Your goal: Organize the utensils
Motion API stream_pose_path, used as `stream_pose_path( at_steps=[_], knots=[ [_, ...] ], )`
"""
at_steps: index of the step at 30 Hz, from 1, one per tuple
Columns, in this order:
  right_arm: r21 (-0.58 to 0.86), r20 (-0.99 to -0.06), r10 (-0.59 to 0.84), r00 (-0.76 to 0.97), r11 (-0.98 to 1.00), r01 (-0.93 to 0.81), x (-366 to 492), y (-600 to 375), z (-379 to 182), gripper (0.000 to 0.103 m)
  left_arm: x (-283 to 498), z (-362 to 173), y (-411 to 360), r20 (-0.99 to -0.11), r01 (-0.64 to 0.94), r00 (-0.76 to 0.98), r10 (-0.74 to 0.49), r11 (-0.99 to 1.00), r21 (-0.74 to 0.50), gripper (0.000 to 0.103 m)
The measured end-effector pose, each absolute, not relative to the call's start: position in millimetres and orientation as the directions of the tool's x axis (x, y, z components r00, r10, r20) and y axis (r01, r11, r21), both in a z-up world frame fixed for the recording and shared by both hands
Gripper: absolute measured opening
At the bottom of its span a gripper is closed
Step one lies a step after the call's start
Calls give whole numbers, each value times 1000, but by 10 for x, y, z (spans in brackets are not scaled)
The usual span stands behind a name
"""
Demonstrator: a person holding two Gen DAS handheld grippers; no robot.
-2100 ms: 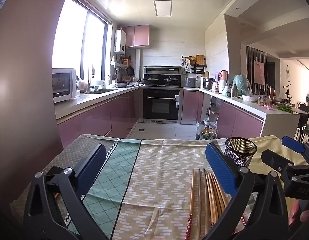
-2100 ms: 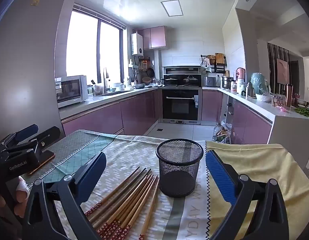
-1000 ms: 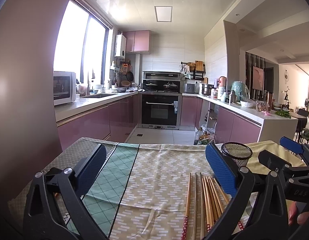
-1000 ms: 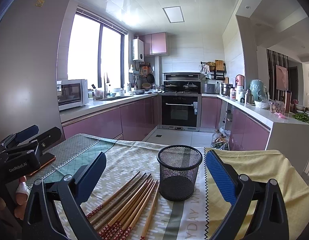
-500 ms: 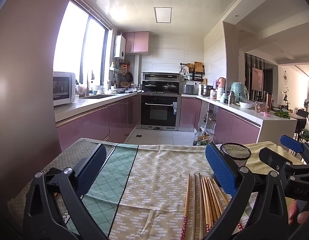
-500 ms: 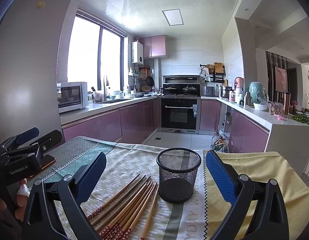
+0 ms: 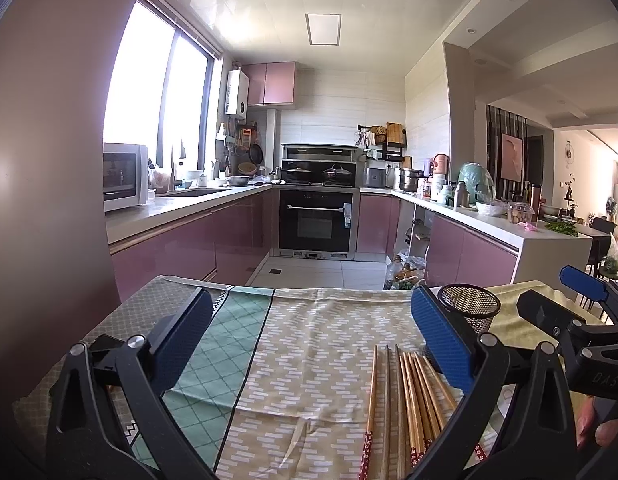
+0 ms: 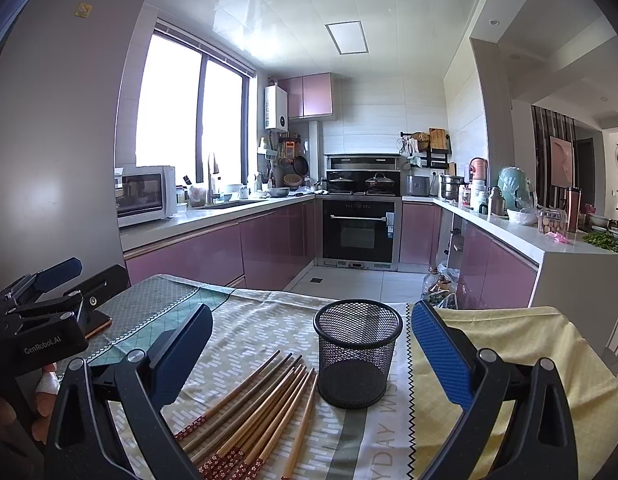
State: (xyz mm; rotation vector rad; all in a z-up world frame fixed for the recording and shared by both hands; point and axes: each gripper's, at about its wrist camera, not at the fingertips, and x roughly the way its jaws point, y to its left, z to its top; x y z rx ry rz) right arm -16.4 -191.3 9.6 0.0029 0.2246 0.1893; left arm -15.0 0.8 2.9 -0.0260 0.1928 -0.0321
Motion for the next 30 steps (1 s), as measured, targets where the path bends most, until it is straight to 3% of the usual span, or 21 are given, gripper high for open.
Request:
stream_pose_path(
  at_steps=[30],
  knots=[
    [35, -224, 193, 955, 981, -190, -172, -1930, 110, 96, -122, 5, 21, -187, 31, 982, -36, 999, -30, 98]
  ],
)
